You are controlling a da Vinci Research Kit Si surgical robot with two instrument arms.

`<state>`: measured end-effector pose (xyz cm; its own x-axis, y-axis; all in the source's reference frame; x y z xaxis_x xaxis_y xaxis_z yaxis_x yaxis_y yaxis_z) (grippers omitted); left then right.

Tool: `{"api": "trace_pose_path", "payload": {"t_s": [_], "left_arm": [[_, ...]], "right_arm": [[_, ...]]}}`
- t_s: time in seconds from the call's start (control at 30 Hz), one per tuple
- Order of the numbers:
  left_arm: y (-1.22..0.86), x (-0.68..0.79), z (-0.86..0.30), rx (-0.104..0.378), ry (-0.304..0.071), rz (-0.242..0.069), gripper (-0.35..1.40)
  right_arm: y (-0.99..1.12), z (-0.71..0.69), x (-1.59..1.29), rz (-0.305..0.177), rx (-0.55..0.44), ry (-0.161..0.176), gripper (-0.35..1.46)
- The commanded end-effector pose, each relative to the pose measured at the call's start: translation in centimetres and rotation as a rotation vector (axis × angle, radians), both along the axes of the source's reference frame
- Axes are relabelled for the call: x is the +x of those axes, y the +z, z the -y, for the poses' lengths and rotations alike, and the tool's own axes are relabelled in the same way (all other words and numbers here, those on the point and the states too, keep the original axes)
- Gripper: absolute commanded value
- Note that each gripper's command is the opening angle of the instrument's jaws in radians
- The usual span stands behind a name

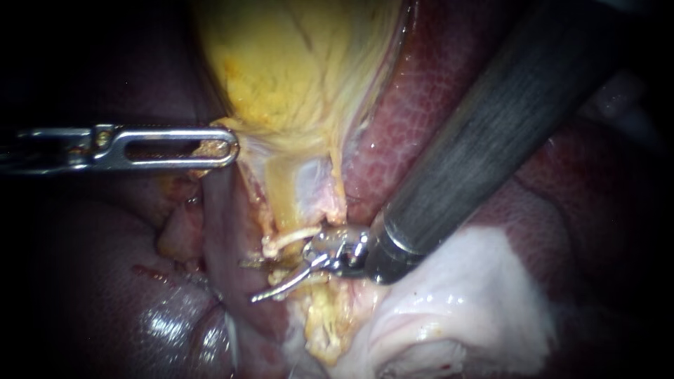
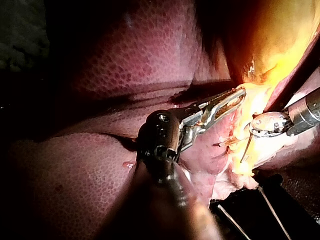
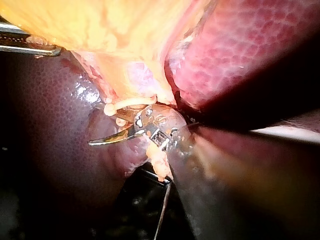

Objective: Go to the cutting position left tube

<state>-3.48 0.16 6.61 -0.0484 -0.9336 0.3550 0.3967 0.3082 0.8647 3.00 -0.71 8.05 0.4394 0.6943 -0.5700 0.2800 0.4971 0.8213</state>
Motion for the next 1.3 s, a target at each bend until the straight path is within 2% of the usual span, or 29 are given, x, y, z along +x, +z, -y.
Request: {"api": "trace_pose_path", "payload": {"t_s": [0.03, 0.23, 0.37, 0.53, 0.67, 0.77, 1.1, 1.3], "left_arm": [[0.0, 0.0, 0.0, 0.0, 0.0, 0.0, -0.35], [0.0, 0.02, 0.0, 0.0, 0.001, 0.0, -0.35], [-0.01, 0.05, 0.0, 0.0, 0.003, 0.002, -0.35], [-0.01, 0.06, 0.0, 0.0, 0.003, 0.002, -0.35], [-0.01, 0.07, 0.01, 0.001, 0.004, 0.002, -0.35], [-0.02, 0.09, 0.0, 0.001, 0.004, 0.003, -0.35], [-0.04, 0.1, 0.01, 0.001, 0.004, 0.002, -0.35], [-0.04, 0.09, 0.01, 0.001, 0.004, 0.002, -0.35]], "right_arm": [[0.0, 0.0, 0.0, 0.0, -0.001, 0.0, 1.31], [-0.01, 0.0, -0.08, -0.002, 0.0, -0.003, 1.31], [-0.05, -0.04, -0.29, -0.004, 0.003, -0.011, 1.31], [-0.12, -0.14, -0.62, 0.01, -0.002, -0.037, 1.31], [-0.13, -0.25, -0.82, 0.025, -0.007, -0.026, 1.31], [-0.09, -0.31, -0.91, 0.054, -0.024, -0.023, 1.31], [0.08, -0.4, -0.93, 0.088, -0.042, -0.008, 1.3], [0.13, -0.38, -0.73, 0.093, -0.045, 0.001, 1.3]]}}
